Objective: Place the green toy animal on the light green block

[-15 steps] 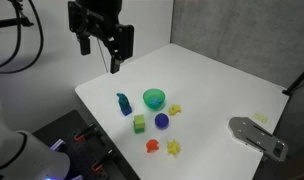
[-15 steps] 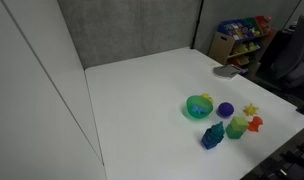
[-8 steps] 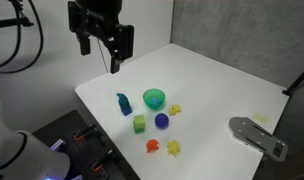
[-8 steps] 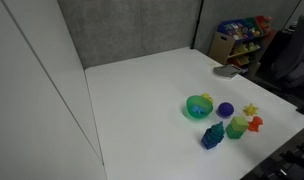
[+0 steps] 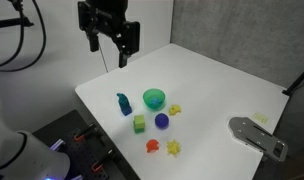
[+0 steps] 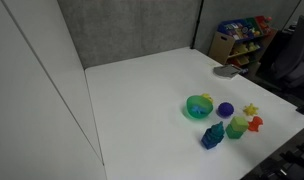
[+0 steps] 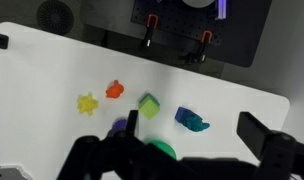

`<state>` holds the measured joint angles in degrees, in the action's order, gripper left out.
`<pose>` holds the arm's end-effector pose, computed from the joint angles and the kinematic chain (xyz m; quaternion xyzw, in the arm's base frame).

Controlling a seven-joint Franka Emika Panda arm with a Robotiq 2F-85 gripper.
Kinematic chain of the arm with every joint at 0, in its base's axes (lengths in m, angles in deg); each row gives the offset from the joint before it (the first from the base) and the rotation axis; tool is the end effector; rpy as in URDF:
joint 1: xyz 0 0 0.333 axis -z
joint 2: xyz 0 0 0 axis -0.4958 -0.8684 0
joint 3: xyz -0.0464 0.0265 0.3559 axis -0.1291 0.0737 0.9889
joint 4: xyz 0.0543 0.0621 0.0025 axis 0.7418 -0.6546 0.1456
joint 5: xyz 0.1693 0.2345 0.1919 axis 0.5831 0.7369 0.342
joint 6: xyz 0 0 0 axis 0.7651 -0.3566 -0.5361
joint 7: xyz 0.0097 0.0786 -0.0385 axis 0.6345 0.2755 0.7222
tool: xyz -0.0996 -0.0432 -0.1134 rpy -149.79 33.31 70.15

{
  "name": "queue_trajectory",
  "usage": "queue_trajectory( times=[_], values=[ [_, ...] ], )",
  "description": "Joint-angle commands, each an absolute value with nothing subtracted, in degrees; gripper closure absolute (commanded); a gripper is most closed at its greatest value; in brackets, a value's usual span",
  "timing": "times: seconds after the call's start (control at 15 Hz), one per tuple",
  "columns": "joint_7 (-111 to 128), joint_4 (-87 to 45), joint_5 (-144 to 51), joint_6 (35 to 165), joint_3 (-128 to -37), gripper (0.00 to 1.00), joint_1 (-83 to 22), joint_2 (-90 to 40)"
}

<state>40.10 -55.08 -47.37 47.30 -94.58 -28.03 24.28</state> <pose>0.2534 -0.1168 0.5601 -0.9874 -0.1057 0.0864 0.0796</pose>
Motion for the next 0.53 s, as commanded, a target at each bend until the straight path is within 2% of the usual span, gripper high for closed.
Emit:
queue_trajectory(
  times=[0.0,0.47],
  values=[
    [38.6,-54.3,-45.2,50.7,-93.3,0.00,-27.8,22.5],
    [34.3,-59.7,-43.3,64.5,-89.4,0.00,-27.6,21.3]
  ],
)
